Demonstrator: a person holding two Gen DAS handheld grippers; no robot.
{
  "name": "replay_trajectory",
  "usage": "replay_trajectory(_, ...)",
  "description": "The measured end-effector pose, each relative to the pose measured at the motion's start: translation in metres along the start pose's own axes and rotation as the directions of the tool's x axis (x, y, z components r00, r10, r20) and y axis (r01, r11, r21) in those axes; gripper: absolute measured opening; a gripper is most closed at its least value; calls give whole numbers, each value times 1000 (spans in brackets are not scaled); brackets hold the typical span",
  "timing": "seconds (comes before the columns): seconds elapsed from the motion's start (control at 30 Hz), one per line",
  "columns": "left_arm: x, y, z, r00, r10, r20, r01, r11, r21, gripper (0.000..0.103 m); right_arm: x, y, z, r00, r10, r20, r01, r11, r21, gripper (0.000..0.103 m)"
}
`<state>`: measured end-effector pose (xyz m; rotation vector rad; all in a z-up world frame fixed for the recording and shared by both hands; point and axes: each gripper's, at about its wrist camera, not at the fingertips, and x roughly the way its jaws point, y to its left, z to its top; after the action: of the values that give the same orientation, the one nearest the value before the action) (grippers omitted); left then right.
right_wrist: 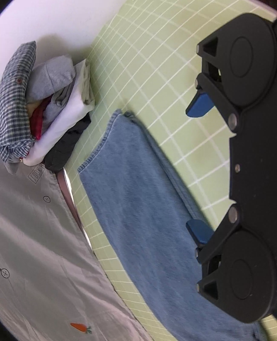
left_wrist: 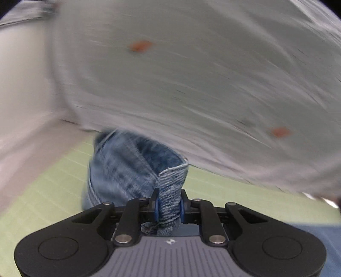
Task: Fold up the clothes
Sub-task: 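Grasp the waistband with the left tool and fold it toward the hems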
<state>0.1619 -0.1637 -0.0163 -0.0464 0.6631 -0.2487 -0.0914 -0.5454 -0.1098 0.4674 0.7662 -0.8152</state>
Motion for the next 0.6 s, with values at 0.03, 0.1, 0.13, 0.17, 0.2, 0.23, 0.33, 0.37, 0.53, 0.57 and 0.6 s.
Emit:
replay_trajectory(0.03, 10, -17, -15, 999, -16, -43, 17, 1000, 9, 20, 5, 0, 3, 1000, 7, -3, -7, 1000, 2, 103)
replay_trajectory(0.1, 38, -44, -50, 985, -38, -168, 46, 998, 41, 26, 15, 2, 5, 1000, 22, -18, -22, 1000, 0, 103)
replay_trajectory(0.13, 53, -53, -68, 970, -32, -242, 48, 997, 62, 27, 20, 3, 6, 999, 30, -26, -30, 1000, -1, 103)
replay_trajectory(0.17, 65, -62, -83, 950, -16, -312, 43, 996, 80, 27, 24, 5, 6, 999, 39, -33, -39, 999, -6, 103)
replay_trajectory(0.2, 70, -68, -92, 940, -11, -342, 46, 995, 92, 31, 27, 6, 6, 998, 47, -40, -48, 999, -12, 103)
replay_trajectory(0.23, 67, -70, -92, 943, -21, -333, 56, 994, 97, 35, 28, 7, 5, 998, 53, -42, -54, 998, -20, 103)
replay_trajectory(0.33, 60, -77, -92, 949, -55, -311, 89, 992, 95, 60, 26, 9, 1, 997, 62, -41, -63, 997, -47, 103)
replay_trajectory(0.37, 58, -75, -89, 948, -73, -309, 98, 993, 67, 63, 27, 8, -1, 997, 59, -44, -61, 997, -50, 103)
replay_trajectory(0.53, 37, -67, -80, 958, -51, -281, 67, 997, 48, 71, 29, 9, -7, 997, 57, -58, -60, 997, -40, 103)
replay_trajectory(0.57, 35, -64, -76, 959, -57, -277, 70, 997, 38, 73, 29, 10, -8, 997, 59, -59, -62, 997, -38, 103)
replay_trajectory(0.6, 31, -59, -71, 961, -58, -271, 68, 997, 29, 76, 28, 12, -9, 996, 62, -58, -64, 997, -39, 103)
